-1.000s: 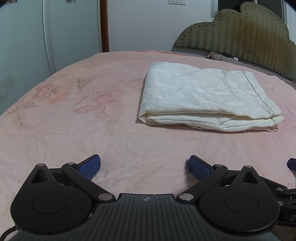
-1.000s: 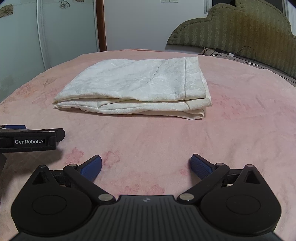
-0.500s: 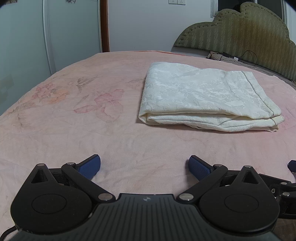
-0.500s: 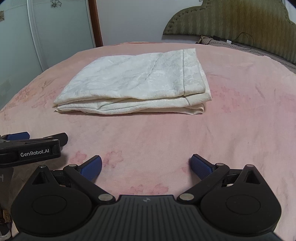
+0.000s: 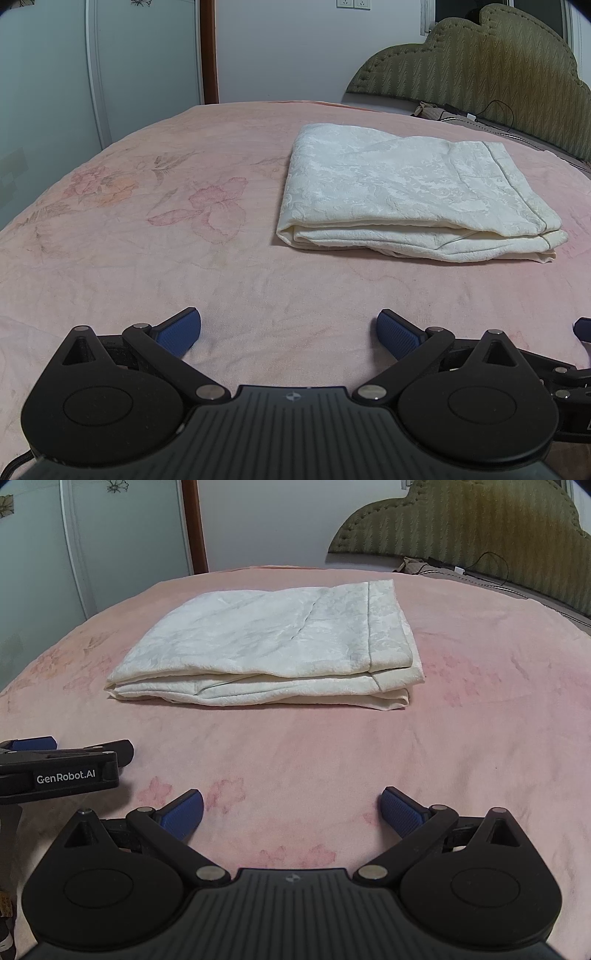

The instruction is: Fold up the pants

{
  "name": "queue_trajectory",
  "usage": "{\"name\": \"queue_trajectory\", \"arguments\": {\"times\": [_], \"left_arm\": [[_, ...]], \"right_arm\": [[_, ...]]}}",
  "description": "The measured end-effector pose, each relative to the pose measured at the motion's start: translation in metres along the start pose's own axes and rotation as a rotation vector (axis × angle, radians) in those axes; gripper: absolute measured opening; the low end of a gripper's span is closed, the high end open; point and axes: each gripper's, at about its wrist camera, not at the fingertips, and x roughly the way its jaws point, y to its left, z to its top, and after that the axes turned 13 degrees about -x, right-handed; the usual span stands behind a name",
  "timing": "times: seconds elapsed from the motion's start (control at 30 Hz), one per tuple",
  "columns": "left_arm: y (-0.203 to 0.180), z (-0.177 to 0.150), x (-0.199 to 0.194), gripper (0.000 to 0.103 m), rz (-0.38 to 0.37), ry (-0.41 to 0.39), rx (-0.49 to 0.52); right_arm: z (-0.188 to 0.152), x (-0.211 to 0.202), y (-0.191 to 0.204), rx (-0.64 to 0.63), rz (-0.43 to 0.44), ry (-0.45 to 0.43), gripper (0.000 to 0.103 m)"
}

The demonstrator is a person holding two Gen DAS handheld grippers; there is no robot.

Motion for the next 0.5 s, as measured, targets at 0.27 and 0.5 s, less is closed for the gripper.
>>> {"name": "queue_trajectory", "arguments": {"times": [0.27, 0.5], "left_arm": [[0.0, 0.0, 0.0, 0.103, 0.0, 0.0, 0.0], [0.001, 0.0, 0.0, 0.103, 0.0, 0.0, 0.0]], "right_arm": [[0.014, -0.02, -0.028, 0.161, 0.042, -0.039, 0.103], [0.031, -0.079, -0.049, 0.316, 0.146, -0.15, 0.103]]}}
